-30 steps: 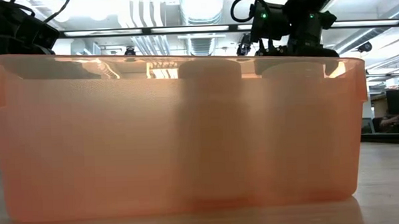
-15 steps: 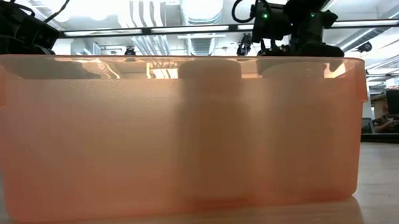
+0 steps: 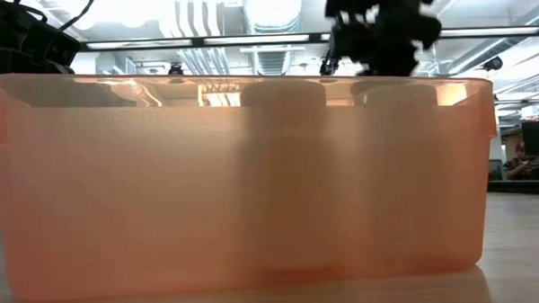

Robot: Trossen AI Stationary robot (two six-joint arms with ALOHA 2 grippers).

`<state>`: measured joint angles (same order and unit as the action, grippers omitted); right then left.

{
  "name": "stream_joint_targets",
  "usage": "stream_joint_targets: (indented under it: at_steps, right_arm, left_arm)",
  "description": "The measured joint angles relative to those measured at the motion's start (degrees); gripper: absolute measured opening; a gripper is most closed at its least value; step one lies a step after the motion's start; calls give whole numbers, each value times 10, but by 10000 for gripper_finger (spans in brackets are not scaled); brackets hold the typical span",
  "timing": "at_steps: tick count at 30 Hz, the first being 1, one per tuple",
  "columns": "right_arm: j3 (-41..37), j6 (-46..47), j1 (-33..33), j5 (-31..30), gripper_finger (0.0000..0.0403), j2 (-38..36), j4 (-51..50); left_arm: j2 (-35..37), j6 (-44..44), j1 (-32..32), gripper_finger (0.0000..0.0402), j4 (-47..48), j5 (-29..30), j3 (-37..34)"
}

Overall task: Pick and place pill bottles into a basket
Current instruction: Put the pill bottle into the bin

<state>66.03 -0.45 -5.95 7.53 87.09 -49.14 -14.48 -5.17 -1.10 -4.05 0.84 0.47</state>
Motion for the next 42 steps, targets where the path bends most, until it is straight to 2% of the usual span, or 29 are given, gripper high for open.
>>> stream_joint_targets:
  at_steps: [8,16,26,33,42]
  right_arm:
    - [96,2,58,-3,146,0,-34]
    - [165,34,132,-34,146,14,-89]
    - [305,16,216,-43,146,143,-114]
    - [417,-9,246,-43,146,247,-168]
    - [479,-31,271,-24,146,320,-180]
  left_arm:
    - [0,0,0,224,0,0,0]
    - [0,0,0,224,0,0,0]
    - [0,0,0,224,0,0,0]
    - [0,0,0,224,0,0,0]
    - [-1,0,0,224,0,0,0]
